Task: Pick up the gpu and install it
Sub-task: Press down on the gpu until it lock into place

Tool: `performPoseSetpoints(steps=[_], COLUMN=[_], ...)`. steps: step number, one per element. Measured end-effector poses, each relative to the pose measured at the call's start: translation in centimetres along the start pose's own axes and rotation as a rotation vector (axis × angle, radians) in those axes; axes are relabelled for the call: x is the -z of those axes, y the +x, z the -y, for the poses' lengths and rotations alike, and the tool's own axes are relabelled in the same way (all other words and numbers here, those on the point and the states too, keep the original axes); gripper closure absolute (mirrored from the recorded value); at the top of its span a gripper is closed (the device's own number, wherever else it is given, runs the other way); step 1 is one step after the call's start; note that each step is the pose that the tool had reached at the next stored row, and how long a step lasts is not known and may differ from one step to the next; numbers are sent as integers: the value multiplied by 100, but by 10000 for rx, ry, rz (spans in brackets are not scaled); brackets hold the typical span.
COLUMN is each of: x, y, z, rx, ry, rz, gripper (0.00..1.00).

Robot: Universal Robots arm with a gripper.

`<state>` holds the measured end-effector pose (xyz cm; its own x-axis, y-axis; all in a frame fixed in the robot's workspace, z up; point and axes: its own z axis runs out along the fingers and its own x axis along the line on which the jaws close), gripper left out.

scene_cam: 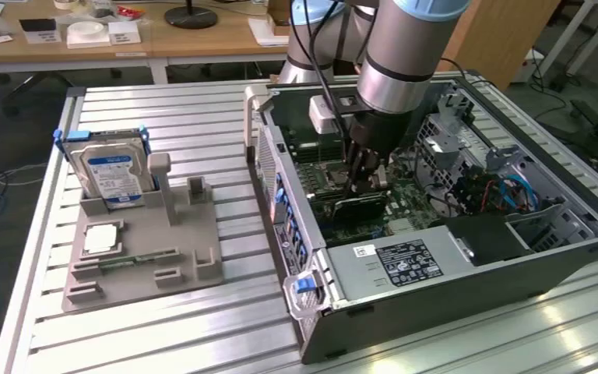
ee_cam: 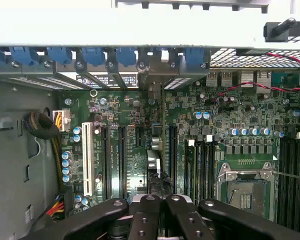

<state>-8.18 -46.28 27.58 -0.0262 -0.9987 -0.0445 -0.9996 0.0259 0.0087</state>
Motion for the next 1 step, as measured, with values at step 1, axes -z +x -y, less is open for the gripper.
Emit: performPoseSetpoints(steps=[1], x=[0], y=[0], z=[0], rx=[0], ry=[0], rz=[0], gripper=[89])
